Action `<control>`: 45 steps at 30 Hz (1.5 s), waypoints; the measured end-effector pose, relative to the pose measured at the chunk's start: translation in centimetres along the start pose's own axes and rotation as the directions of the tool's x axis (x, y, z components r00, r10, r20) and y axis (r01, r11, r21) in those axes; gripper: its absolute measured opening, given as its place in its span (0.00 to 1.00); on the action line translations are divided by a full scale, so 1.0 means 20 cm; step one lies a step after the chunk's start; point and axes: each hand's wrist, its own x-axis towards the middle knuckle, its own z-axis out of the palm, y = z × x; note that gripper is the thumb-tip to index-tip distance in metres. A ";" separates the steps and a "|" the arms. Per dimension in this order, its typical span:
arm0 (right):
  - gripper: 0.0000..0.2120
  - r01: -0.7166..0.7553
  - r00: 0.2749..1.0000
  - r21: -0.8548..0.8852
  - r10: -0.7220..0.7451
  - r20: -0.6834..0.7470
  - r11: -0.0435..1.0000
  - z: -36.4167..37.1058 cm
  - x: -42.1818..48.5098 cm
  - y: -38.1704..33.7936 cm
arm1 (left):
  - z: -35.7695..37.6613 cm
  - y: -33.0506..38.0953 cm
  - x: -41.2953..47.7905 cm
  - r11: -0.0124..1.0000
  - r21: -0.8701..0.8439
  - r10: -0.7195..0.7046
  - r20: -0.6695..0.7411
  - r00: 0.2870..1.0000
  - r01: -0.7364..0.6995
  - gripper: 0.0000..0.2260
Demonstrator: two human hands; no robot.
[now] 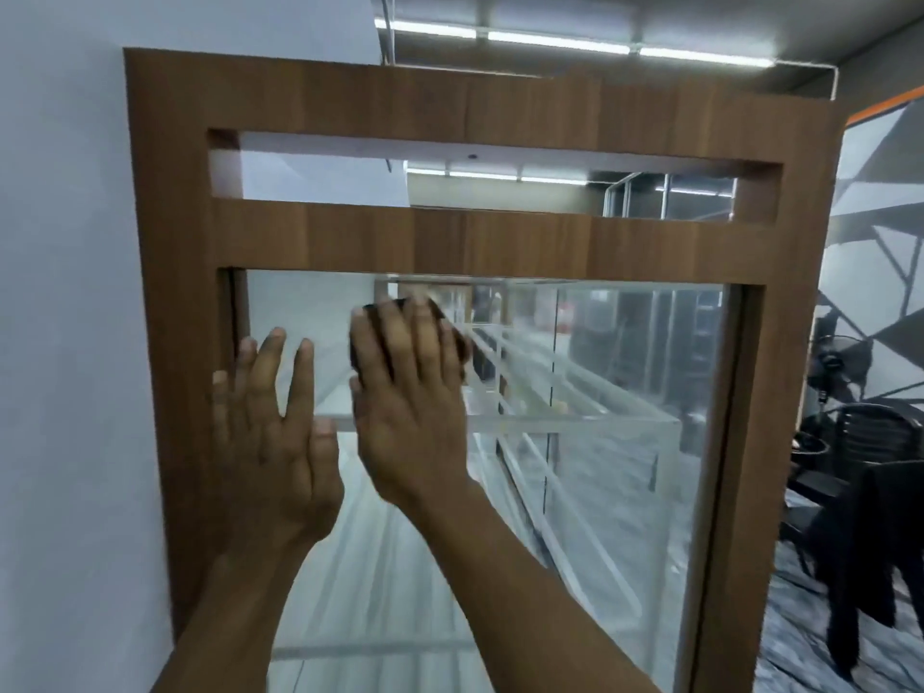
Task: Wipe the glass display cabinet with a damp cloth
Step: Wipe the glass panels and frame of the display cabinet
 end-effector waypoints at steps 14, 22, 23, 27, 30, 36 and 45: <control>0.26 0.123 0.992 -0.042 -0.123 0.003 0.992 0.18 0.07 -0.25 | -0.06 -0.28 -0.13 0.992 -0.126 0.012 -0.058 0.998 -0.019 0.26; 0.26 0.142 0.990 -0.002 -0.142 0.008 0.990 0.21 0.06 -0.33 | -0.03 -0.28 -0.14 0.991 -0.135 -0.002 -0.123 0.992 -0.014 0.27; 0.27 0.196 0.979 0.012 -0.197 0.059 0.980 0.21 0.00 -0.34 | -0.02 -0.28 -0.15 0.989 -0.144 0.004 -0.128 0.992 -0.023 0.26; 0.29 0.071 0.994 -0.051 -0.067 0.092 0.996 0.06 -0.26 -0.01 | -0.03 -0.27 -0.15 0.989 -0.140 0.021 -0.111 0.994 -0.037 0.27; 0.25 -0.414 0.902 0.002 0.411 -0.134 0.910 0.02 -0.31 -0.02 | -0.02 -0.25 -0.16 0.993 -0.114 -0.006 -0.133 0.991 -0.009 0.28; 0.27 0.130 0.985 0.085 -0.139 0.107 0.988 0.13 -0.59 -0.22 | 0.00 -0.29 -0.36 0.994 -0.104 0.019 -0.065 0.998 -0.026 0.29; 0.25 -0.051 0.996 -0.096 0.043 -0.082 0.994 -0.07 -0.72 0.31 | 0.13 -0.09 -0.47 0.993 0.048 0.112 -0.010 0.994 -0.112 0.27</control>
